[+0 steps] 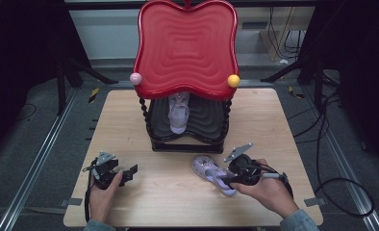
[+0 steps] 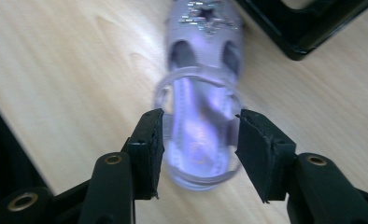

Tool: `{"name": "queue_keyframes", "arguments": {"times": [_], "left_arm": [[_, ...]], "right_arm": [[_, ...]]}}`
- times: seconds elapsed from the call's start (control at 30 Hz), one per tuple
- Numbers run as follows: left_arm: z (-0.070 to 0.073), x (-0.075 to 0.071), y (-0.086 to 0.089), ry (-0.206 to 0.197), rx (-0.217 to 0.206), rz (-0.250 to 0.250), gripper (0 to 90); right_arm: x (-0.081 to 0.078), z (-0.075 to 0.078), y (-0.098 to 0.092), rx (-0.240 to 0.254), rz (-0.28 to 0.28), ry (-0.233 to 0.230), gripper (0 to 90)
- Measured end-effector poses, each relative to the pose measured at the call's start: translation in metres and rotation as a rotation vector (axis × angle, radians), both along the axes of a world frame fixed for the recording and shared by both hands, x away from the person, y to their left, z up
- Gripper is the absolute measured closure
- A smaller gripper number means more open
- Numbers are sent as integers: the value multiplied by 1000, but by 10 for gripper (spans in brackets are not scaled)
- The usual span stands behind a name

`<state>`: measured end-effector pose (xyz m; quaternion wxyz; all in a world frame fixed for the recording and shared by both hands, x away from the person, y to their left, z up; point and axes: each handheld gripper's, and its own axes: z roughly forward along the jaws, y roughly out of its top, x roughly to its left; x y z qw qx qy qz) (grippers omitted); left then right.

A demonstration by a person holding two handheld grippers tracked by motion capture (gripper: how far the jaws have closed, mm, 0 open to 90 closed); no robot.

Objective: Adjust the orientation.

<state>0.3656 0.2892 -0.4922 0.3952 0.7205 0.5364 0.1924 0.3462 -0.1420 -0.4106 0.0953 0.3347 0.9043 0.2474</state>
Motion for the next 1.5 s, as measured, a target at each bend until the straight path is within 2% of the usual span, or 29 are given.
{"name": "queue_keyframes", "arguments": {"times": [0.17,0.47,0.7,0.93,1.33,1.5], "left_arm": [[-1,1,0,6,0,-5,110],[-1,1,0,5,0,-5,110],[-1,1,-1,10,5,-11,110],[-1,1,-1,9,1,-9,110],[-1,1,-1,10,1,-11,111],[-1,1,-2,12,5,-14,111]], "right_arm": [[-4,-6,12,4,25,45,561],[2,-28,27,-10,23,124,649],[5,-36,27,-21,-1,150,696],[7,-40,31,-37,2,165,724],[11,-45,32,-55,-2,174,808],[13,-46,31,-53,2,190,794]]}}
